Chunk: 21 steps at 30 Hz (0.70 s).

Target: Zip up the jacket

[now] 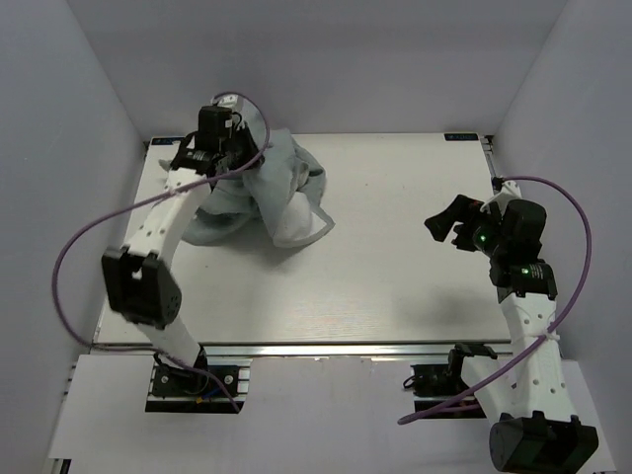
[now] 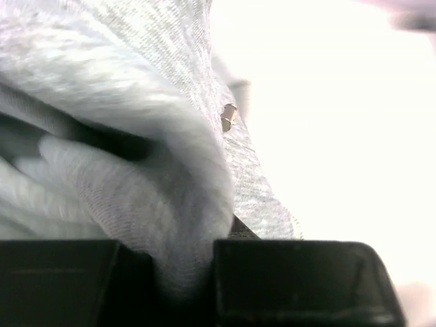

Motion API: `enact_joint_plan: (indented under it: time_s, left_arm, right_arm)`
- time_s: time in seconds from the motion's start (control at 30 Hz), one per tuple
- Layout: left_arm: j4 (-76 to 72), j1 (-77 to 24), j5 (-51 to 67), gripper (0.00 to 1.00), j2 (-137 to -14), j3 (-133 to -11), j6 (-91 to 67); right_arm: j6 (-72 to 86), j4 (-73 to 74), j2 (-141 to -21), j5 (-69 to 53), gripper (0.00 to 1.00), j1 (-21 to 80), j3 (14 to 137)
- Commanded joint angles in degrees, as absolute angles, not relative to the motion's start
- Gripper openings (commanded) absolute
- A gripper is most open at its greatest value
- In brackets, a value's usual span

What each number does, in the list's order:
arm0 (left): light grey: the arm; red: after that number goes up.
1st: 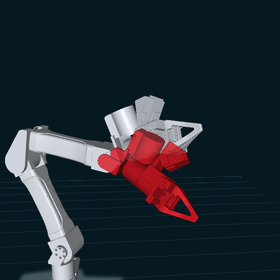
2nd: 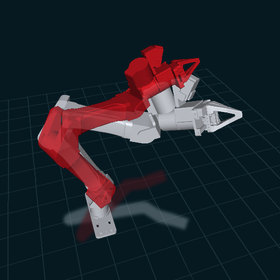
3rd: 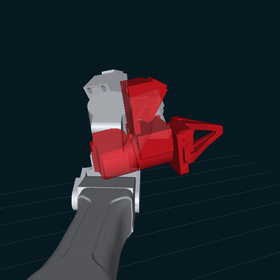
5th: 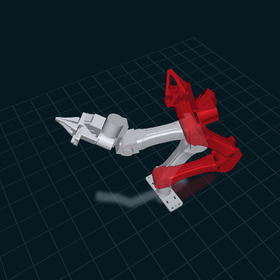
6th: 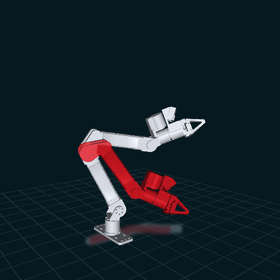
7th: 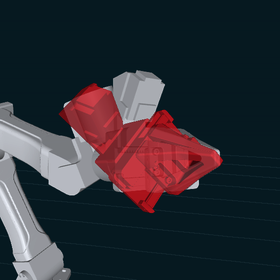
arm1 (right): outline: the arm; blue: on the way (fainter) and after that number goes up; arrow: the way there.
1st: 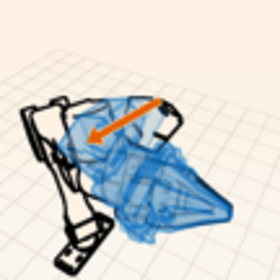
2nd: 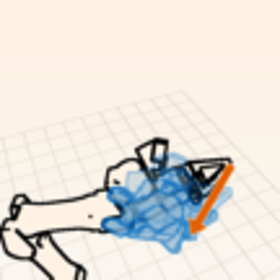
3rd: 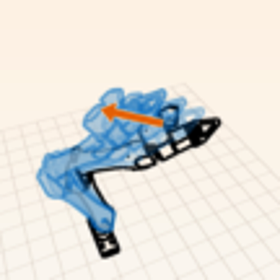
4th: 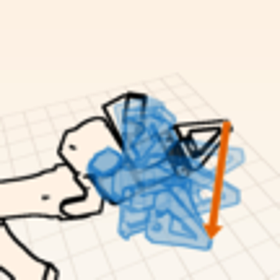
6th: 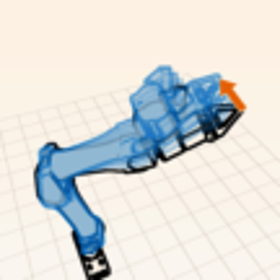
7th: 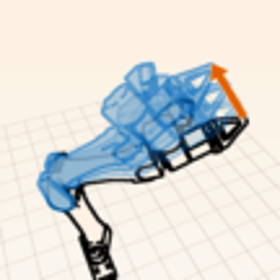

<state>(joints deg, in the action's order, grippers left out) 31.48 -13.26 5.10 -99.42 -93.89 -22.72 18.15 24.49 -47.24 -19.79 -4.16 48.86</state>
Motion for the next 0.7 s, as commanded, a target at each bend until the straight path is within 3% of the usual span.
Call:
enact_joint_plan:
  time_s: [0.0, 0.13, 0.3, 0.33, 0.37, 0.43, 0.47, 0.6, 0.67]
  left_arm:
    - [20.6, -18.3, 16.5, 0.0, -81.5, -92.6, -21.5]
    - [10.3, -18.4, 27.6, 0.0, -66.9, -83.7, -27.8]
    - [12.7, -18.5, 26.0, 0.0, -65.0, -76.8, -29.4]
    - [13.8, -18.5, 25.2, 0.06, -65.6, -75.8, -29.9]
    - [14.4, -18.5, 26.4, 0.18, -66.5, -74.3, -30.3]
    - [13.5, -18.5, 29.3, 0.84, -67.4, -67.8, -31.6]
    - [13.4, -18.5, 30.8, 0.98, -68.4, -65.8, -31.8]
    - [19.3, -18.5, 27.9, 0.98, -70.2, -61.6, -30.5]
    - [24.6, -18.5, 21.1, 0.98, -70.2, -62.0, -29.4]
  right_arm:
    - [17.5, 21.2, -45.0, -22.1, 0.89, -4.3, 49.2]
    - [17.6, 20.6, -43.9, -21.9, 0.89, -4.2, 48.7]
    - [18.3, 20.0, -43.1, -20.2, 0.89, -4.3, 47.5]
    - [18.4, 20.1, -43.2, -20.2, 0.89, -4.3, 47.5]
    - [18.5, 20.1, -43.2, -20.2, 0.89, -4.2, 47.4]
    - [19.2, 19.8, -43.4, -19.5, 0.89, -4.2, 46.6]
    - [19.2, 19.7, -43.6, -19.2, 0.89, -4.2, 45.9]
    - [19.2, 19.5, -45.3, -20.6, 0.89, -4.2, 45.8]
    - [19.2, 19.6, -46.5, -21.4, 0.89, -4.3, 45.9]
